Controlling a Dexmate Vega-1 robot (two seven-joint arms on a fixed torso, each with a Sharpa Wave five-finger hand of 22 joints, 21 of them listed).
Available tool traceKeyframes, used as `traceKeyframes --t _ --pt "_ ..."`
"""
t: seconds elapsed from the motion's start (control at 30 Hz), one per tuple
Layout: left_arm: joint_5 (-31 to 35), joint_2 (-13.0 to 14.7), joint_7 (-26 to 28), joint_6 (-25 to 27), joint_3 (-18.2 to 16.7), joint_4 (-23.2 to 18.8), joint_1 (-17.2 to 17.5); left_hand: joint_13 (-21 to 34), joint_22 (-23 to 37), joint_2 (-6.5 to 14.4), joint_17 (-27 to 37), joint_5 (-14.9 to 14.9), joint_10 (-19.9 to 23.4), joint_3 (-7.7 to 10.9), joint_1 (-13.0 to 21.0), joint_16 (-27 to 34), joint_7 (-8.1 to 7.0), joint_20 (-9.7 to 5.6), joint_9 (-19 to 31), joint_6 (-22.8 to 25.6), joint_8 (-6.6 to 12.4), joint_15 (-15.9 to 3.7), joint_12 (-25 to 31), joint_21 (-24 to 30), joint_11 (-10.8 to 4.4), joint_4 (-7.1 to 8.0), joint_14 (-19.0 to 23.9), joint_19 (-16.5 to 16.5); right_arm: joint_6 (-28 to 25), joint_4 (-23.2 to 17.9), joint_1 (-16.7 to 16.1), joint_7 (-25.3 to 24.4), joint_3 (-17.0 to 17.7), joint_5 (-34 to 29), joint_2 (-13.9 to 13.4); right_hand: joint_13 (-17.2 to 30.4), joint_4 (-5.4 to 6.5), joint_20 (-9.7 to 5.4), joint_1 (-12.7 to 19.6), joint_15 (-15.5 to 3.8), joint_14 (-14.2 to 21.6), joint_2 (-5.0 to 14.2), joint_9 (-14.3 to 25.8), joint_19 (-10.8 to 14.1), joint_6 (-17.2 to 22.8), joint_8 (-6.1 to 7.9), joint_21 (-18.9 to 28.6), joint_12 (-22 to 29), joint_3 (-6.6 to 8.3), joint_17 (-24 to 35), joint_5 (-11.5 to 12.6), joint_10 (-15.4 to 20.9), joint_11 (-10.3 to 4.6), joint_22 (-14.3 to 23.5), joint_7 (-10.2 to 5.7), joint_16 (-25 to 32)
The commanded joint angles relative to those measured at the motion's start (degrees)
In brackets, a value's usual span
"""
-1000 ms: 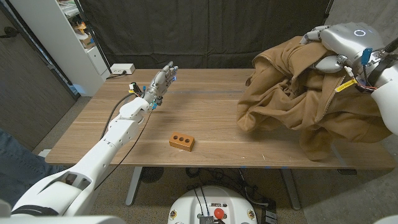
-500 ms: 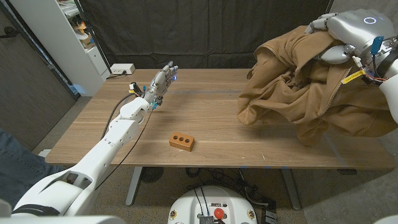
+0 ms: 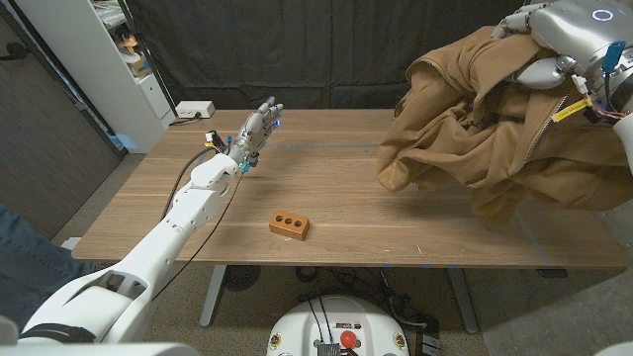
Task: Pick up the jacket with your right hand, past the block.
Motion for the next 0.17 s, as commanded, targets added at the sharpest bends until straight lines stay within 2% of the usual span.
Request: traceKeyframes --t 0.03,0.17 --pt "-0.04 -0.08 -0.57 -0.25 0.08 0.59 -0.64 0.07 0.11 0.52 0.15 -0.2 0.3 0.11 0.27 0.15 0.06 0.19 0.11 0.48 -0.06 -0.1 0.38 0.35 -0.31 -0.41 -0.29 -0.51 -0.4 -0.61 0.89 0.49 0.03 -0.14 0.05 0.25 -0.11 -4.86 12.96 -5.05 0.01 13.44 0.21 -0.17 0.11 0.37 0.7 -0.23 0.49 0.98 0.31 0.24 -0.08 -0.06 -0.03 0.32" --pt "-0.04 -0.17 -0.74 -0.46 0.08 0.77 -0.84 0.07 0.11 0.54 0.15 -0.21 0.27 0.12 0.28 0.15 0.08 0.15 0.11 0.47 -0.07 -0.08 0.37 0.34 -0.28 -0.44 -0.29 -0.53 -0.67 -0.82 1.02 0.64 -0.18 -0.46 0.1 0.22 -0.08 -4.86 12.87 -5.01 -0.07 13.45 0.21 -0.34 0.12 0.41 1.06 -0.36 0.52 0.96 0.3 0.21 -0.15 -0.24 -0.02 0.32"
